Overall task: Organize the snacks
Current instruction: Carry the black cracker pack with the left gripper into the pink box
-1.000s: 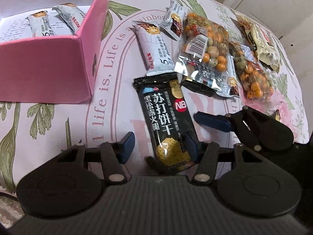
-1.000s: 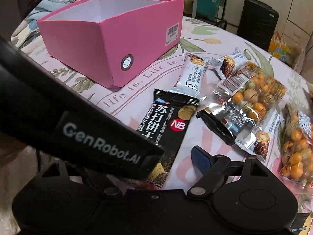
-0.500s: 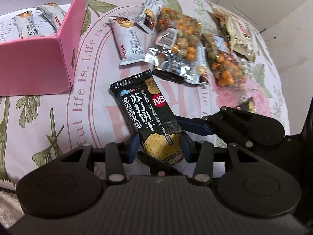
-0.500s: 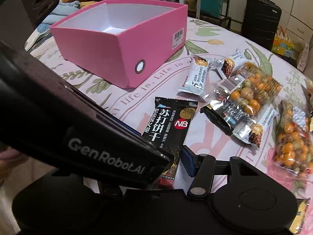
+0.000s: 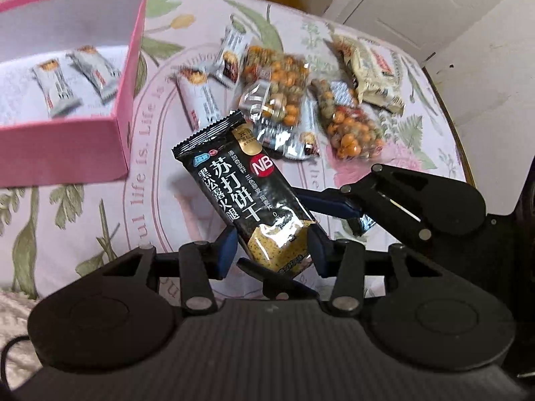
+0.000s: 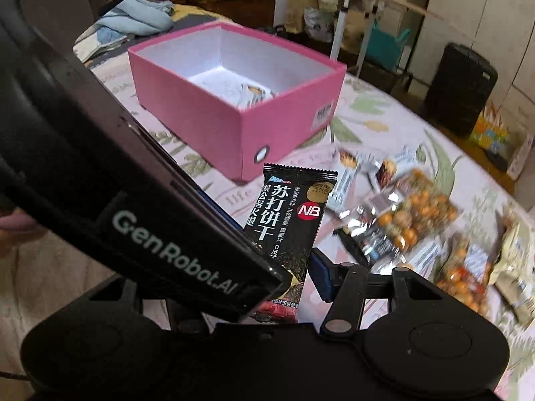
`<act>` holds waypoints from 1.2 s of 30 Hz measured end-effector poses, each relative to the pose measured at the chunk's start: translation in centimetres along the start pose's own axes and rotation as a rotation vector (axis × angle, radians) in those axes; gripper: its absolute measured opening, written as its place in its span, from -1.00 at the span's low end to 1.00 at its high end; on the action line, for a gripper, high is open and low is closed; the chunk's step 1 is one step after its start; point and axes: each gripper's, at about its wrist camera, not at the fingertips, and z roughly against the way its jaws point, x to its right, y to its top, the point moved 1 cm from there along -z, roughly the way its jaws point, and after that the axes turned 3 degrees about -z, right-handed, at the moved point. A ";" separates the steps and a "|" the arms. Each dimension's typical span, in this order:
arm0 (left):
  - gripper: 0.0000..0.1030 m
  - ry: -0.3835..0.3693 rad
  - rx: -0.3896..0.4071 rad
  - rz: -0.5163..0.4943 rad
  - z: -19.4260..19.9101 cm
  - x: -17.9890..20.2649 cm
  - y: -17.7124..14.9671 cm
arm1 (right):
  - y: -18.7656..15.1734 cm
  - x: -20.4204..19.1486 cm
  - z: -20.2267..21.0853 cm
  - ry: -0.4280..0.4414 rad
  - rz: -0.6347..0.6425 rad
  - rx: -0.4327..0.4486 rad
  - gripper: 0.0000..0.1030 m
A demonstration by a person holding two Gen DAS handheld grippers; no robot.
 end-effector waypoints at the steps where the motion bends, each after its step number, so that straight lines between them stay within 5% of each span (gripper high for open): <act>1: -0.15 0.003 0.011 -0.004 0.4 0.1 0.2 | 0.3 -0.1 0.3 -0.005 0.008 0.008 0.18; 24: -0.14 0.090 0.186 0.029 11.3 -2.9 4.9 | 11.1 -1.8 2.3 0.027 0.140 0.136 0.18; 36: -0.05 0.137 0.167 0.179 8.2 -10.3 8.3 | 14.0 -0.9 -4.6 0.118 0.114 0.141 0.10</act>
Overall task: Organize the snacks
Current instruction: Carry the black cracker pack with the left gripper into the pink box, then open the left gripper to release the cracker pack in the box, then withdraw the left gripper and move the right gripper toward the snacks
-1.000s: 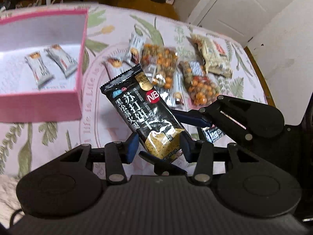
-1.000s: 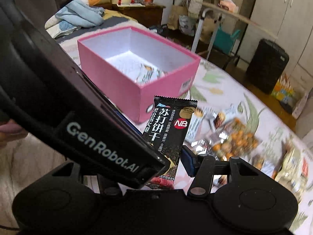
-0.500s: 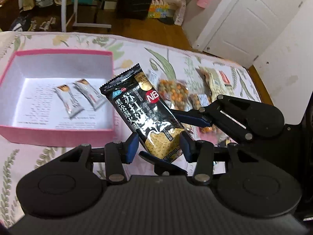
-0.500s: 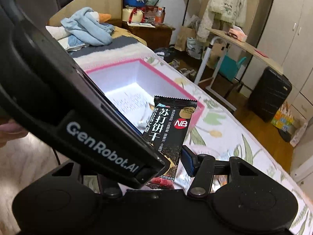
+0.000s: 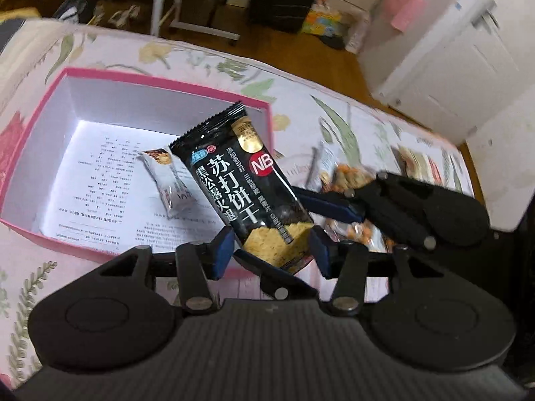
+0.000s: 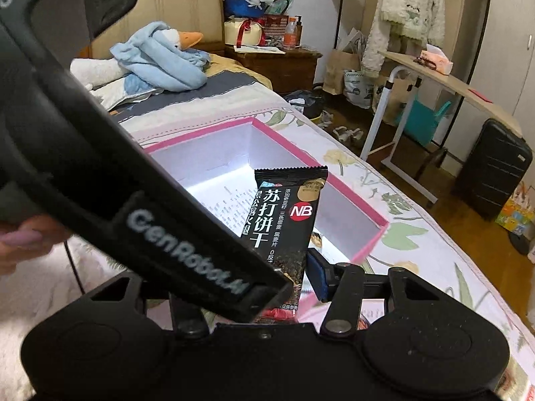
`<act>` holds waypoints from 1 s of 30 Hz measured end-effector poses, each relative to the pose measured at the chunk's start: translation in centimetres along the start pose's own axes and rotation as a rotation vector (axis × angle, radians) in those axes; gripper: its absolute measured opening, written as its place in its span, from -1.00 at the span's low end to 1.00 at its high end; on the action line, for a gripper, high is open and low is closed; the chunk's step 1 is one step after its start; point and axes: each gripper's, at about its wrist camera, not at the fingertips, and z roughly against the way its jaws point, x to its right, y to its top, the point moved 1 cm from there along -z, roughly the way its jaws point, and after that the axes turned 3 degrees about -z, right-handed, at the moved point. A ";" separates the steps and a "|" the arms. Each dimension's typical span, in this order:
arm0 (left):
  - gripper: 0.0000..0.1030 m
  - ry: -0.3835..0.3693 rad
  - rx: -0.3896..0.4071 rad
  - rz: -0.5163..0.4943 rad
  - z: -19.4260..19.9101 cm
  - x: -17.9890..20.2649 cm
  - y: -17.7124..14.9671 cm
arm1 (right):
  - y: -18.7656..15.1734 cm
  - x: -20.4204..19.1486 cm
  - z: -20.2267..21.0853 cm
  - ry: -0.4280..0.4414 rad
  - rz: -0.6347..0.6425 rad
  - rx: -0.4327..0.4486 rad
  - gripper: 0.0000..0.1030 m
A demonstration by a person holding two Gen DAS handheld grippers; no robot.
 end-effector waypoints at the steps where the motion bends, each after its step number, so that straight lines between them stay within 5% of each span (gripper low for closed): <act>1: -0.05 0.013 0.002 0.012 -0.6 -0.5 0.1 | 0.2 0.2 -0.7 0.015 -0.003 -0.016 0.09; 7: -0.05 -0.025 -0.118 0.186 -5.5 -4.8 0.5 | 0.4 1.1 -4.7 0.084 -0.004 -0.073 0.02; 15: 0.05 0.038 -0.145 0.257 -7.3 -6.4 0.6 | 0.7 2.1 -6.3 0.095 -0.080 -0.106 0.07; 19: 0.19 0.102 -0.088 0.168 -6.2 -5.7 0.6 | -0.1 2.2 -4.7 0.063 -0.116 -0.082 0.12; 23: 0.21 0.025 -0.070 0.132 -4.5 -5.0 -0.2 | -1.7 1.7 -1.4 0.047 -0.134 -0.033 0.16; 30: 0.20 0.047 -0.008 -0.052 -0.2 -1.3 -1.4 | -3.6 3.3 4.5 -0.022 -0.222 -0.037 0.17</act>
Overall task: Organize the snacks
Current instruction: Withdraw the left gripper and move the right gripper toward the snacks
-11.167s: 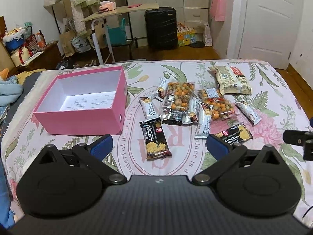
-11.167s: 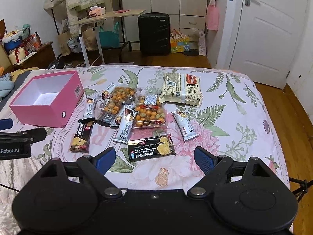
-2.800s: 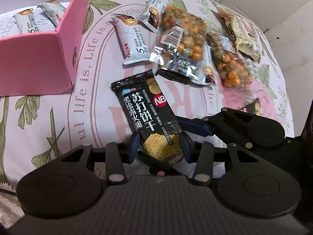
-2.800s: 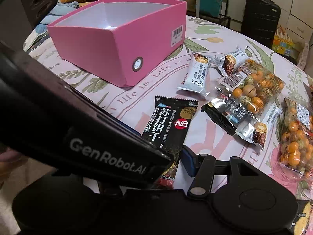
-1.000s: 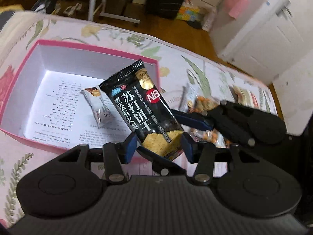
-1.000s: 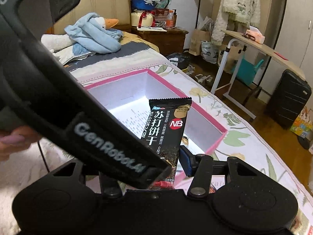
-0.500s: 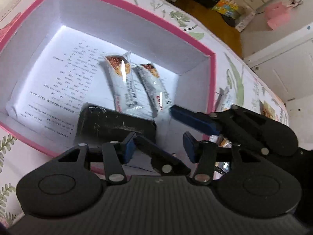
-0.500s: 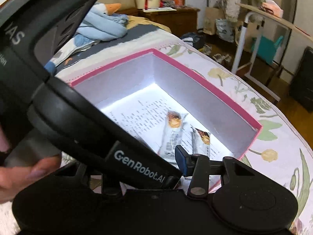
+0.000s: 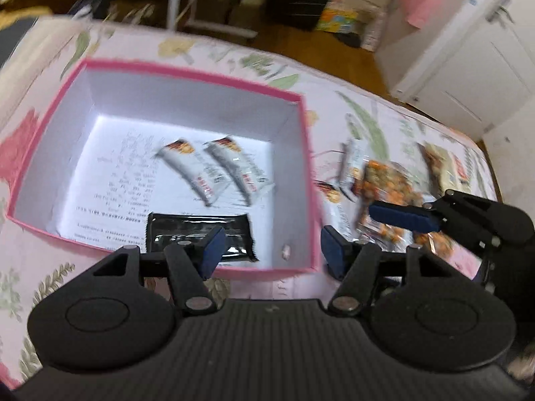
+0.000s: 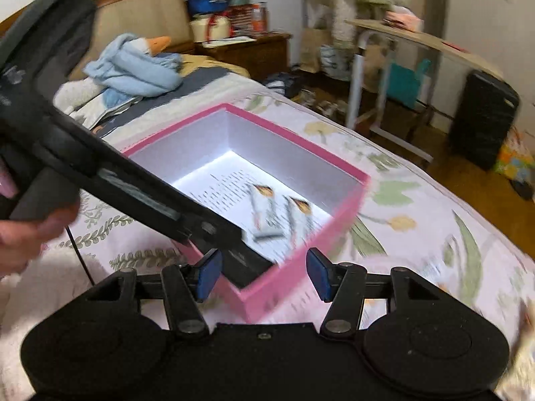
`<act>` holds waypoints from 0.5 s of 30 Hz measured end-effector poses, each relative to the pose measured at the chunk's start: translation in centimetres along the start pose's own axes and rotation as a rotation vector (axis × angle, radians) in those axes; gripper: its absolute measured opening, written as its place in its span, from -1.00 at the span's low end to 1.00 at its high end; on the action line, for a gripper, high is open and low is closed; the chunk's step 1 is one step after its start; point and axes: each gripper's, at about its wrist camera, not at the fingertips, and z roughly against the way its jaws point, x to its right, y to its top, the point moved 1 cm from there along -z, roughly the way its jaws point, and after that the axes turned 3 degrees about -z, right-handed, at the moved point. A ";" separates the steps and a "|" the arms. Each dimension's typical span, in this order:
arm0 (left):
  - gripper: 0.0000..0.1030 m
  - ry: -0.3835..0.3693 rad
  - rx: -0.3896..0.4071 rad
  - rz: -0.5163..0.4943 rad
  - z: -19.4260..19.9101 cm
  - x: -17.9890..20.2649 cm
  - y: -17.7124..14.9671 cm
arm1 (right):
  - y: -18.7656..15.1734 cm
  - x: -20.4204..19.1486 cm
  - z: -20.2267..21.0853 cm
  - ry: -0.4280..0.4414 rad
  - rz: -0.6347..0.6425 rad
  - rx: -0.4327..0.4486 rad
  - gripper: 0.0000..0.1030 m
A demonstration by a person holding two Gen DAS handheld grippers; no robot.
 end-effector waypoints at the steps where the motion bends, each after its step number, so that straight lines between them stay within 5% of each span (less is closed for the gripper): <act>1: 0.20 -0.003 0.008 -0.025 0.7 0.6 -0.1 | -0.3 0.6 0.9 -0.003 -0.034 -0.003 0.17; 7: 0.21 -0.007 0.058 -0.182 3.8 4.7 -0.8 | -3.6 5.2 7.1 -0.057 -0.238 -0.004 0.21; 15: 0.21 -0.068 0.065 -0.324 3.8 10.4 -0.9 | -8.1 8.6 12.8 -0.211 -0.336 0.022 0.23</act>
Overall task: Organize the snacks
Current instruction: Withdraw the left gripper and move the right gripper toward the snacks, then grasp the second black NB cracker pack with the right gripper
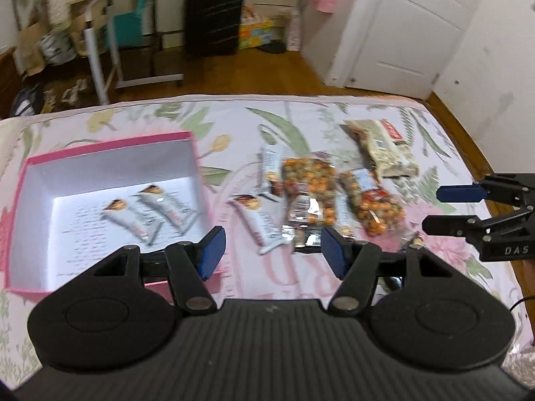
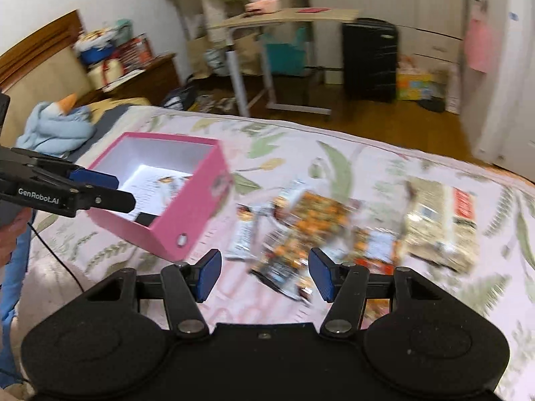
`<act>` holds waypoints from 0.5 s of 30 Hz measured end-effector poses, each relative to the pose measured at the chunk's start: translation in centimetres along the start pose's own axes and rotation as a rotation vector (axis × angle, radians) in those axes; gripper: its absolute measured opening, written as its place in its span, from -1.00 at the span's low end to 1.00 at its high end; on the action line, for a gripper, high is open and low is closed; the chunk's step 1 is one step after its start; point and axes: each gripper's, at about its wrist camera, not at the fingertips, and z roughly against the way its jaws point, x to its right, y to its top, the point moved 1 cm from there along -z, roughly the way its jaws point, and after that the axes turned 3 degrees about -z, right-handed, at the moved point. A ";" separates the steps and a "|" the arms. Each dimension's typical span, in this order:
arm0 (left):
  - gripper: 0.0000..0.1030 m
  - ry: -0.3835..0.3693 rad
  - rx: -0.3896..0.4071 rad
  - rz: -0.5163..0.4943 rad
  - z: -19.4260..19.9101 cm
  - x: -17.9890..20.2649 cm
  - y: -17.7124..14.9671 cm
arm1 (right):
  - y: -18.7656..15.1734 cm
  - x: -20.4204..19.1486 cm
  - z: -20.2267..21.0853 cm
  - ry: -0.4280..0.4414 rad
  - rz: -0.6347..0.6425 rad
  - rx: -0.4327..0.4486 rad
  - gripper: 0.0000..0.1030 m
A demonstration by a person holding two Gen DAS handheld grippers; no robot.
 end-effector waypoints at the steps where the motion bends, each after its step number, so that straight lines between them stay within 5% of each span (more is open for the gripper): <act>1: 0.21 -0.009 -0.009 -0.004 -0.5 0.5 0.1 | -0.4 0.5 0.1 -0.021 -0.004 -0.008 0.24; 5: 0.20 -0.018 -0.050 -0.013 -3.1 2.2 0.3 | -2.7 2.6 -0.1 -0.063 -0.037 -0.057 0.27; 15: 0.16 0.111 -0.151 0.065 -11.8 3.2 0.8 | -9.0 6.4 -5.5 -0.127 -0.094 -0.224 0.42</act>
